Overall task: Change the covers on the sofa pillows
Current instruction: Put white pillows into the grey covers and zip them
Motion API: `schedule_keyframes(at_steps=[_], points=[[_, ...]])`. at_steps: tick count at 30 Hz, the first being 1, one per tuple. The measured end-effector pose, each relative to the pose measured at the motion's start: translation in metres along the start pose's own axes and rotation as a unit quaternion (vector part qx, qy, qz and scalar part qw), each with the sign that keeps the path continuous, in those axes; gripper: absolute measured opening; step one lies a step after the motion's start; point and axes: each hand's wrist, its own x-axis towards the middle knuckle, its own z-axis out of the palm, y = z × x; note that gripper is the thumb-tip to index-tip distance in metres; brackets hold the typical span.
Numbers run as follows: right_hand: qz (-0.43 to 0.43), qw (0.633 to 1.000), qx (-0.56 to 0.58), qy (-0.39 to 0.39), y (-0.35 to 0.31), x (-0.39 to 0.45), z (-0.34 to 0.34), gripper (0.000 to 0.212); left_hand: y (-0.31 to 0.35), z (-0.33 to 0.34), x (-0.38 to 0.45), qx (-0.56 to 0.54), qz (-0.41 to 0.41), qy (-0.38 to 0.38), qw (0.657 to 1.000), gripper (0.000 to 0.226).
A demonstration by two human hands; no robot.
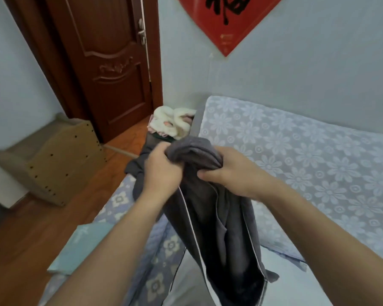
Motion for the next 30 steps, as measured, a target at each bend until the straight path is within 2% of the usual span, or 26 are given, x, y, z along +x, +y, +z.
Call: schedule_keyframes(at_steps=[2,6,8,9,10,12,14,16,18,21,24,25,26,29,30], points=[[-0.023,0.999,-0.046,0.019,-0.001,0.029,-0.002,0.017,-0.005,-0.016,0.029,-0.052,-0.003,0.010,0.999,0.012],[-0.068,0.984,-0.054,0.153,-0.008,0.085,0.001,0.039,-0.005,-0.038,0.064,-0.139,-0.015,-0.043,0.989,0.020],[-0.075,0.977,-0.067,0.190,0.004,0.109,0.020,0.027,-0.022,-0.040,0.071,-0.137,-0.044,-0.059,0.988,0.020],[-0.057,0.977,-0.092,0.184,0.021,0.122,0.034,0.015,-0.036,-0.040,0.071,-0.138,-0.073,-0.065,0.986,0.017],[-0.020,0.981,-0.115,0.157,0.046,0.137,0.051,0.017,-0.056,-0.038,0.069,-0.136,-0.109,-0.076,0.982,0.014],[0.084,0.988,-0.122,0.043,0.102,0.147,0.085,0.043,-0.102,-0.032,0.054,-0.111,-0.184,-0.122,0.969,0.015],[0.184,0.971,-0.136,-0.069,0.153,0.134,0.112,0.062,-0.145,-0.025,0.031,-0.118,-0.274,-0.181,0.937,0.015],[0.273,0.943,-0.118,-0.147,0.206,0.118,0.136,0.071,-0.180,-0.018,0.010,-0.145,-0.360,-0.197,0.900,0.018],[0.341,0.916,-0.110,-0.181,0.256,0.106,0.156,0.067,-0.208,-0.009,-0.008,-0.187,-0.434,-0.173,0.864,0.023],[0.399,0.886,-0.166,-0.171,0.316,0.090,0.176,0.073,-0.235,0.002,-0.028,-0.236,-0.509,-0.154,0.813,0.026],[0.398,0.891,-0.124,-0.180,0.370,0.070,0.212,0.096,-0.262,0.010,-0.045,-0.241,-0.533,-0.136,0.800,0.030],[0.388,0.894,-0.114,-0.192,0.371,0.061,0.218,0.096,-0.268,0.012,-0.049,-0.240,-0.533,-0.131,0.801,0.033],[0.379,0.897,-0.104,-0.203,0.370,0.052,0.222,0.086,-0.271,0.015,-0.052,-0.241,-0.531,-0.126,0.802,0.035],[0.304,0.934,-0.046,-0.181,0.339,0.022,0.208,0.025,-0.271,0.026,-0.055,-0.244,-0.526,-0.112,0.807,0.031],[0.275,0.947,-0.032,-0.166,0.321,0.009,0.197,0.026,-0.268,0.029,-0.054,-0.242,-0.525,-0.112,0.808,0.030]])
